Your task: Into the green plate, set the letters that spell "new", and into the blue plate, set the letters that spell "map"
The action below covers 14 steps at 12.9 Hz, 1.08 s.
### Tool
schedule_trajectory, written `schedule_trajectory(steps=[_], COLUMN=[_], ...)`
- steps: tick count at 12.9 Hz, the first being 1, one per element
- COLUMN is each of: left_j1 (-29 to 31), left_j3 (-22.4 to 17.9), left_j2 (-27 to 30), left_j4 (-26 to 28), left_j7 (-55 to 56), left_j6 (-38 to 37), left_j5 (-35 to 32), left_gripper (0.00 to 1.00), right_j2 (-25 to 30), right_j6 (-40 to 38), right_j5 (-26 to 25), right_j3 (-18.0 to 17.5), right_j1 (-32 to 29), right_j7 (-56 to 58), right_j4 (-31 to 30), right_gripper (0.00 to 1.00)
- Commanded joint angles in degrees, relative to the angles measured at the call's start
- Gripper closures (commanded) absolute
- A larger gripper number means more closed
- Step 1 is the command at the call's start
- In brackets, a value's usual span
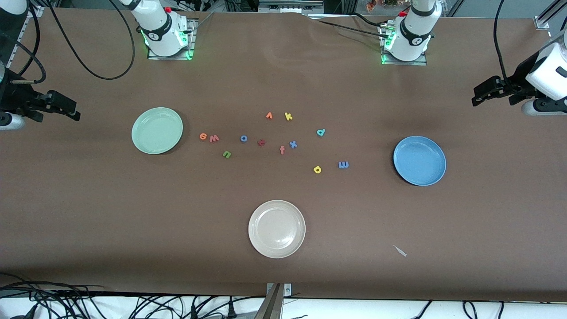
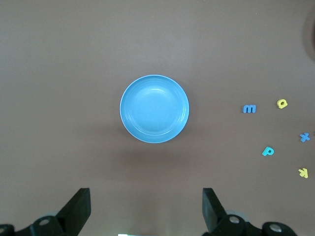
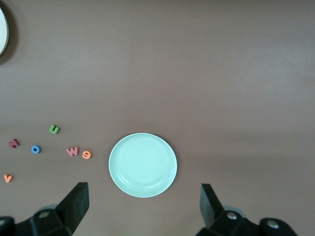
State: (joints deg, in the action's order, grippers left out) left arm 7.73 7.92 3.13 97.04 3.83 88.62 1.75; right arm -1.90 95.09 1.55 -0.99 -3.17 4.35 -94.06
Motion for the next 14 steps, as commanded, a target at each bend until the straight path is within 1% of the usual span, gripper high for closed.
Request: schedule_trajectory(steps=[1, 10, 14], left_j1=[0.18, 0.18, -0.17], left_j3=[0.26, 0.26, 0.26], left_j2=[0.74, 0.56, -1.02], left_j4=[1.23, 1.23, 0.26], left_j7=[-1.19, -1.19, -0.23], left_j6=[1.03, 1.12, 1.29], left_j5=[-0.61, -0.61, -0.69], left_gripper=[0.0, 0.0, 0.0], right_j2=[0.5, 0.5, 0.5], right_j6=[-0.25, -0.25, -0.25], right_j5=[-0.06, -0.06, -0.06], right_j3=[-0.33, -0.33, -0.33], right_j1=[-0.34, -0.34, -0.34], right_j7=[-0.57, -0.57, -0.57], right_j4=[-0.51, -0.51, -0.51], right_gripper=[0.0, 0.0, 0.0])
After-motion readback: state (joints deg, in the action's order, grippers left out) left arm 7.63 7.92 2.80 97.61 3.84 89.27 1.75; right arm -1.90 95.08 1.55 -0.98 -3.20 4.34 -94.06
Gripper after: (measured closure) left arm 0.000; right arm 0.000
